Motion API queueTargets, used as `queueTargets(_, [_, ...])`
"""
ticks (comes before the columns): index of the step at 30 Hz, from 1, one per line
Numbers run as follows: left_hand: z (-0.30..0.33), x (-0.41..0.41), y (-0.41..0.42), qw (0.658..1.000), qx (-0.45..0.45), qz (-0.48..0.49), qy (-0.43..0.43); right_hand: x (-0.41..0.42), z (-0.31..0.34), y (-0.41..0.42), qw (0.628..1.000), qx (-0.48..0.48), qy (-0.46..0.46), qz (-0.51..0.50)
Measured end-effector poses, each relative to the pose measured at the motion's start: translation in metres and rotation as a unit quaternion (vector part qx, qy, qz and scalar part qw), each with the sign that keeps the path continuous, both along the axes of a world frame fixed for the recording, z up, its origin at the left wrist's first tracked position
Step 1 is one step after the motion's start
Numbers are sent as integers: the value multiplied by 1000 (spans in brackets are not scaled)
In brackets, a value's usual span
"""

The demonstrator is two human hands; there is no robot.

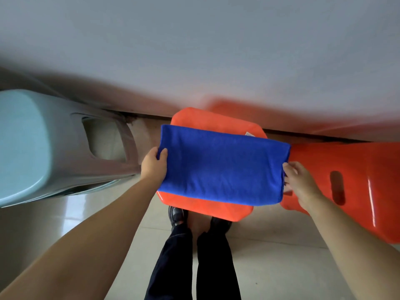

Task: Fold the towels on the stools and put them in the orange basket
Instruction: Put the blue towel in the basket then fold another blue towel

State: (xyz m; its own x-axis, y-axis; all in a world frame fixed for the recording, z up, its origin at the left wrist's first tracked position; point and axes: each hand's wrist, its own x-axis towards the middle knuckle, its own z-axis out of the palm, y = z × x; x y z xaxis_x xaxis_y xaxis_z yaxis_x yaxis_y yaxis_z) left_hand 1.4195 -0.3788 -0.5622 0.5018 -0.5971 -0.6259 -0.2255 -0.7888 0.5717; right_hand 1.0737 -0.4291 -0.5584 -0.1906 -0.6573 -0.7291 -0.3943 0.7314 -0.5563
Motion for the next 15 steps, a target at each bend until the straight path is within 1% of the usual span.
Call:
queueTargets(3, [-6, 8, 7, 999, 37, 33, -5, 9, -18, 5, 996, 81, -41, -22])
queueTargets(5, [-7, 15, 13, 999, 50, 14, 15, 21, -24, 10, 989, 110, -78, -54])
queueTargets(7, [-5, 21, 20, 997, 63, -20, 40, 33, -21, 14, 982, 141, -112, -61])
queueTargets(10, [-4, 27, 28, 995, 71, -54, 50, 38, -20, 18, 977, 153, -134, -69])
queueTargets(15, [-1, 26, 29, 993, 85, -63, 44, 33, -18, 18, 969, 178, -155, -67])
